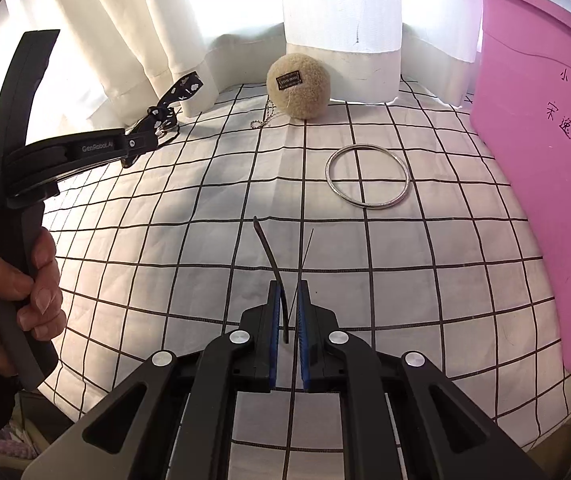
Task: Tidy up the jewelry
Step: 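Close the right tool on the thin hairpins while the left tool grasps the black lanyard, then carry the black lanyard and hairpins into the pink tub and release both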
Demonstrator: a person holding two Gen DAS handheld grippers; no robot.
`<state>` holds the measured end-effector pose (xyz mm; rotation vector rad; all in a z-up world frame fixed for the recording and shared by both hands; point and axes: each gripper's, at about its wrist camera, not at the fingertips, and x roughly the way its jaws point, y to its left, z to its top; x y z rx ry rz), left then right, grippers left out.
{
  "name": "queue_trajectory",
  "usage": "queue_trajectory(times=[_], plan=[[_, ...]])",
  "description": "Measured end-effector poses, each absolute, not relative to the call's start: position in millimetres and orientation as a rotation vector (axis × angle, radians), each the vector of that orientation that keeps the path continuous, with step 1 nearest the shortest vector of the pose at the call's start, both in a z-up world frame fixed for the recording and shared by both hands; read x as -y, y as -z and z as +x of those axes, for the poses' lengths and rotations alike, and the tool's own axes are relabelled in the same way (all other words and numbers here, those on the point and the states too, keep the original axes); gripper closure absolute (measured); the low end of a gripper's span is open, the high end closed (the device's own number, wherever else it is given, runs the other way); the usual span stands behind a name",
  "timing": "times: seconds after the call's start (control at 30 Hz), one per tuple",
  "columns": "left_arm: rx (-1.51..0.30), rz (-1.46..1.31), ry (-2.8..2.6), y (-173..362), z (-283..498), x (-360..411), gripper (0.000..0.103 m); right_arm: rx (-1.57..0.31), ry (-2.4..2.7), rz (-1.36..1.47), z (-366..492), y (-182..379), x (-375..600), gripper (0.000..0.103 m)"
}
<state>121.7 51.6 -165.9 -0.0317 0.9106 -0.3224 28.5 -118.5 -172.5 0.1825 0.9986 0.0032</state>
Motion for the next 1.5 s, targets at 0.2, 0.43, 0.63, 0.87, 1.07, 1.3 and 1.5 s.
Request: queue_trajectory(times=[0.2, 0.43, 0.63, 0.87, 1.07, 1.3, 1.5], plan=[[-0.866, -0.008, 0.327, 134.3, 101.1, -60.3, 0.094, -0.958, -0.022, 0.178, 23.5, 145.8, 120.0, 0.095], [-0.83, -0.039, 0.333, 101.1, 81.7, -66.4, 0.094, -0.901, -0.029, 0.185, 18.1, 114.7, 124.2, 0.095], [-0.786, -0.052, 0.373, 69.4, 69.6, -59.6, 0.094, -0.842, -0.041, 0.191, 9.4, 85.3, 130.3, 0.095], [-0.72, -0.047, 0.424, 24.9, 60.5, -43.2, 0.094, -0.762, -0.028, 0.195, -9.3, 52.2, 147.7, 0.095], [-0.646, -0.014, 0.503, -14.5, 47.4, -7.8, 0.094, -0.684, 0.01, 0.199, -31.5, 20.2, 173.9, 0.095], [-0.625, 0.007, 0.646, -46.0, 36.9, 54.2, 0.094, -0.59, 0.078, 0.215, -60.7, -14.3, 221.6, 0.095], [-0.564, 0.043, 0.748, -75.0, 24.0, 118.8, 0.094, -0.536, 0.17, 0.236, -86.2, -35.0, 275.9, 0.095]])
